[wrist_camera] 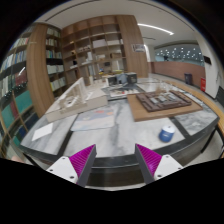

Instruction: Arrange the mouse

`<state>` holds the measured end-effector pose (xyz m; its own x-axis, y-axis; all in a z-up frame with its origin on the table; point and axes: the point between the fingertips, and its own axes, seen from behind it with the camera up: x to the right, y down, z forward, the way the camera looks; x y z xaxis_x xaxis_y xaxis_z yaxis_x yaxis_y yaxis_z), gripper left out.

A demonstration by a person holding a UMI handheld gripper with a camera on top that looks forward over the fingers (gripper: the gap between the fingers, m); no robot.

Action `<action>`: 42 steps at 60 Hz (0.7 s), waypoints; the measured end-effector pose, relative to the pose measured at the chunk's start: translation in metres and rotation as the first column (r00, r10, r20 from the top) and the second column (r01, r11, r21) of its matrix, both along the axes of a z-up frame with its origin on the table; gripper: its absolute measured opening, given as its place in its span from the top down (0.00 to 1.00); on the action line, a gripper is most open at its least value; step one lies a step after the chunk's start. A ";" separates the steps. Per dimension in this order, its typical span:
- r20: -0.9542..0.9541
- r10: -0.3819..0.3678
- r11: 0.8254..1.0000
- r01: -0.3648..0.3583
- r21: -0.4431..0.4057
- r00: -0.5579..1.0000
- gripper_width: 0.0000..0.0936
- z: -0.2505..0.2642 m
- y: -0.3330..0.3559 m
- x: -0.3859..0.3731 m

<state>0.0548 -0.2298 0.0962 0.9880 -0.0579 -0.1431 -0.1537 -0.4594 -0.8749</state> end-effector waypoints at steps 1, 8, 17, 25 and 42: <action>0.011 -0.016 1.000 0.016 -0.002 1.000 0.15 -0.003 -0.002 0.014; 0.008 -0.114 0.993 0.114 0.000 0.993 0.15 -0.017 -0.007 0.097; -0.030 -0.190 0.982 0.189 -0.010 0.981 0.15 -0.044 0.016 0.183; -0.050 -0.186 0.982 0.184 -0.045 0.981 0.15 -0.073 0.054 0.213; 0.011 -0.220 0.971 0.220 -0.087 0.975 0.19 -0.100 0.138 0.235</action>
